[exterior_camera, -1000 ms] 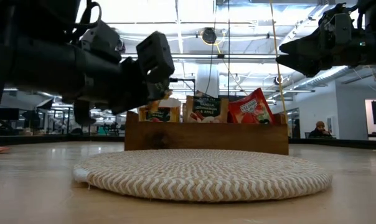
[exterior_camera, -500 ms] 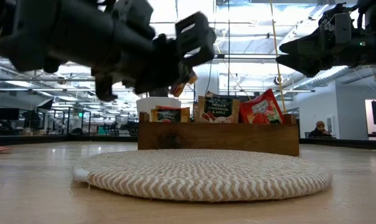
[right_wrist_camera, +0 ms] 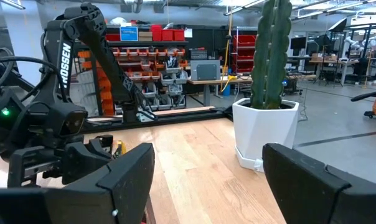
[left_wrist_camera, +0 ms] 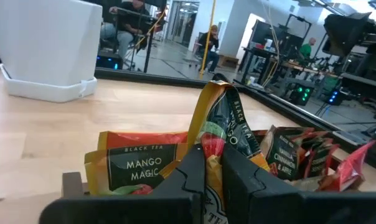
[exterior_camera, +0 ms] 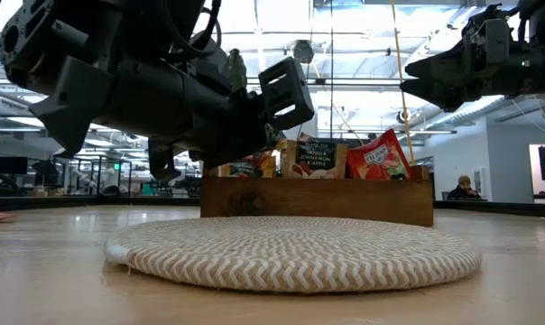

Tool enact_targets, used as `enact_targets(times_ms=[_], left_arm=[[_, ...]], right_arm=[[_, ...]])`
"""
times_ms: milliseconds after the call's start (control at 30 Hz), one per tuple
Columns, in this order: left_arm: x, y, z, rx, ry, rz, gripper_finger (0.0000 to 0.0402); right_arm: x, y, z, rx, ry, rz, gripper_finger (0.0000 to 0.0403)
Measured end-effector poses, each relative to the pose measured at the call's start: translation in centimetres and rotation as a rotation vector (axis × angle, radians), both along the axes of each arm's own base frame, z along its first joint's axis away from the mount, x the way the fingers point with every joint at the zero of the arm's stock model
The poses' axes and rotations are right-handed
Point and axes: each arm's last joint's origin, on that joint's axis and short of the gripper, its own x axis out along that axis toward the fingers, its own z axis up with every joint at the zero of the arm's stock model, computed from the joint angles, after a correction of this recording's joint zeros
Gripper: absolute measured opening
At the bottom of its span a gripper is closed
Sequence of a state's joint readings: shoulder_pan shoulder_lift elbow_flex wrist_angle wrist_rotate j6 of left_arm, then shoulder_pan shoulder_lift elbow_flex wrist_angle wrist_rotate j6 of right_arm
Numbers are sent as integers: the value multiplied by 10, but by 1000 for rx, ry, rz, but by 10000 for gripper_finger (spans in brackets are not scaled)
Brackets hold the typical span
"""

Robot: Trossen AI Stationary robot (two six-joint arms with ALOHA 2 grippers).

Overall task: Pick & Place Tea
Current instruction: Put the yellow tea bag into the left section of the wooden organizer

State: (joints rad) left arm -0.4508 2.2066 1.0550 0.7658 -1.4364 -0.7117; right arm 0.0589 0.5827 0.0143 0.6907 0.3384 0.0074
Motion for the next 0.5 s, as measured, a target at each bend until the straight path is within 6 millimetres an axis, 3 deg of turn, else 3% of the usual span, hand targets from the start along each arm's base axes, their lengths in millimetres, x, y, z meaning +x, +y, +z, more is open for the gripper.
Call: enact_targets(times_ms=[133, 500], left_arm=[[1, 3, 0, 2, 2, 9, 32], [6, 11, -1, -23, 4, -22, 129]], right_arm=[[0, 0, 0, 0, 0, 0, 278], [0, 0, 0, 0, 0, 0, 279]])
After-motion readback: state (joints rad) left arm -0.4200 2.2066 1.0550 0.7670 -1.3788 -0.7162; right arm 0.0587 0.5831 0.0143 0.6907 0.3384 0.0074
